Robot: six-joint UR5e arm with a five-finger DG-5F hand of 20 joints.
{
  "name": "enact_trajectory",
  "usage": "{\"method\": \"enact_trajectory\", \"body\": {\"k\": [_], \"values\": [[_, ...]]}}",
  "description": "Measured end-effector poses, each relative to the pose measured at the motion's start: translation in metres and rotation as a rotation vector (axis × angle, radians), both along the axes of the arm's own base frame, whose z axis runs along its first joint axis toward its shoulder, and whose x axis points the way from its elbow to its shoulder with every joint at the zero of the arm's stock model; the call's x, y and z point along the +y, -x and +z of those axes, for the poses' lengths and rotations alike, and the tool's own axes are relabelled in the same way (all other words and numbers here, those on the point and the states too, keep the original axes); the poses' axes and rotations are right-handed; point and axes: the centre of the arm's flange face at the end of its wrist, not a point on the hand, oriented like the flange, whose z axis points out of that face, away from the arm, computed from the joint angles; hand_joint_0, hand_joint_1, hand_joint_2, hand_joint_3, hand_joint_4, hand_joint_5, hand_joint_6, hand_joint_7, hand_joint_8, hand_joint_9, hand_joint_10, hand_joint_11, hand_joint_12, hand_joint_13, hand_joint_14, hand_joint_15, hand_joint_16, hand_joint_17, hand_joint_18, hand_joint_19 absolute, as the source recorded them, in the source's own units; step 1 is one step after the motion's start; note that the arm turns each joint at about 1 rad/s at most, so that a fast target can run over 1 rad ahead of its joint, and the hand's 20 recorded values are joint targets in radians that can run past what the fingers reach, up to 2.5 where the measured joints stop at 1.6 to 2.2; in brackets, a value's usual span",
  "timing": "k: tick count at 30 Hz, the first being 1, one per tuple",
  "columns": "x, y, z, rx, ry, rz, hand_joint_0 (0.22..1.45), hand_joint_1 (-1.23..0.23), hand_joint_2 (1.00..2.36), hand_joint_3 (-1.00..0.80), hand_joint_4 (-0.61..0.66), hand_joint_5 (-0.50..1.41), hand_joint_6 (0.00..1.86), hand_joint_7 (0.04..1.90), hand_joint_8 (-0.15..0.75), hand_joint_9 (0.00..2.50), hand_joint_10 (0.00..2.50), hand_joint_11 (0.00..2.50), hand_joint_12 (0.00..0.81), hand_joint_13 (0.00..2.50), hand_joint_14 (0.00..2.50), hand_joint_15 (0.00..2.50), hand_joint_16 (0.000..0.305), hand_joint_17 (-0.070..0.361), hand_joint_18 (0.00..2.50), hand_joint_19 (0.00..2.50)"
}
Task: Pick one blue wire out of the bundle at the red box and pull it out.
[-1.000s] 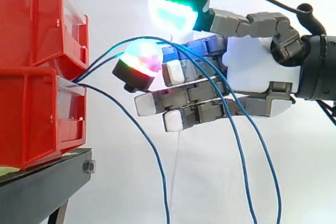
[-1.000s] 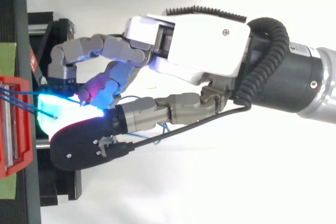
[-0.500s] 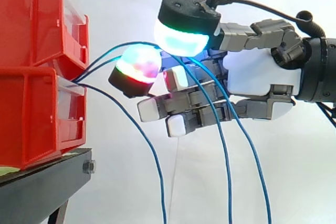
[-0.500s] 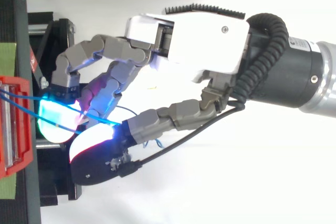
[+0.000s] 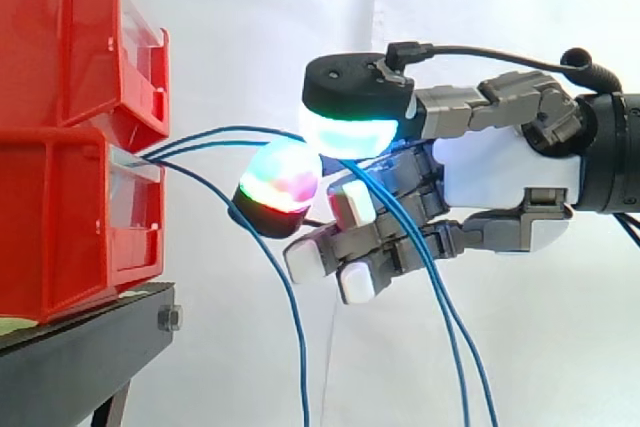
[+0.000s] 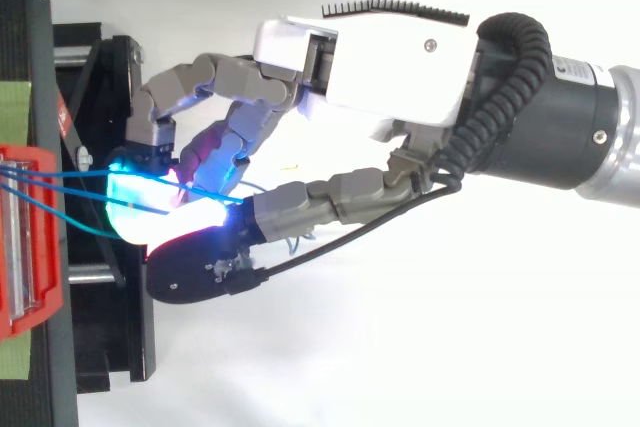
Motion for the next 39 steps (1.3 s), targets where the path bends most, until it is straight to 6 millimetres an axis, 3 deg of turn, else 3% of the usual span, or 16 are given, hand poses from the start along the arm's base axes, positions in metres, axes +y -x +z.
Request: {"method": "enact_trajectory", "body": {"k": [3, 7, 10, 12, 15, 19, 32, 39], "values": [[-0.001, 0.001, -0.001, 0.005, 0.003, -0.002, 0.59, -0.72, 1.02, -0.26, 0.24, -0.13, 0.78, 0.78, 0.265, 1.12, 0.02, 0.74, 0.36, 0.8, 0.02, 0.47, 0.055, 0.123, 0.69, 0.72], [-0.004, 0.001, -0.001, 0.01, 0.008, -0.006, 0.59, -0.58, 1.01, -0.33, 0.23, -0.09, 0.66, 0.97, 0.268, 1.16, 0.03, 0.69, 0.367, 0.83, 0.02, 0.47, 0.055, 0.124, 0.69, 0.72], [-0.006, 0.002, -0.001, 0.012, 0.011, -0.009, 0.61, -0.61, 1.01, -0.32, 0.21, -0.09, 0.65, 1.01, 0.271, 1.16, 0.03, 0.69, 0.366, 0.83, 0.02, 0.46, 0.055, 0.123, 0.71, 0.72], [-0.006, 0.002, -0.001, 0.013, 0.014, -0.011, 0.61, -0.62, 1.01, -0.32, 0.22, -0.1, 0.66, 0.98, 0.271, 1.15, 0.03, 0.71, 0.365, 0.83, 0.02, 0.46, 0.055, 0.123, 0.71, 0.71], [-0.009, 0.002, -0.002, 0.02, 0.022, -0.015, 0.63, -0.71, 1.01, -0.31, 0.24, -0.14, 0.75, 0.78, 0.267, 1.11, 0.03, 0.76, 0.365, 0.82, 0.02, 0.47, 0.055, 0.123, 0.71, 0.71], [-0.011, 0.004, -0.003, 0.035, 0.034, -0.02, 0.65, -0.76, 1.01, -0.32, 0.25, -0.15, 0.78, 0.72, 0.259, 1.08, 0.03, 0.79, 0.36, 0.81, 0.02, 0.47, 0.054, 0.122, 0.7, 0.71], [-0.016, 0.01, -0.014, 0.08, 0.073, -0.047, 0.65, -0.79, 1.02, -0.26, 0.23, -0.16, 0.82, 0.71, 0.263, 1.11, 0.03, 0.8, 0.359, 0.82, 0.02, 0.47, 0.054, 0.121, 0.72, 0.71], [-0.018, 0.014, -0.023, 0.097, 0.077, -0.054, 0.61, -0.71, 1.02, -0.28, 0.24, -0.15, 0.81, 0.73, 0.269, 1.15, 0.03, 0.78, 0.362, 0.84, 0.02, 0.48, 0.054, 0.122, 0.73, 0.72]]}}
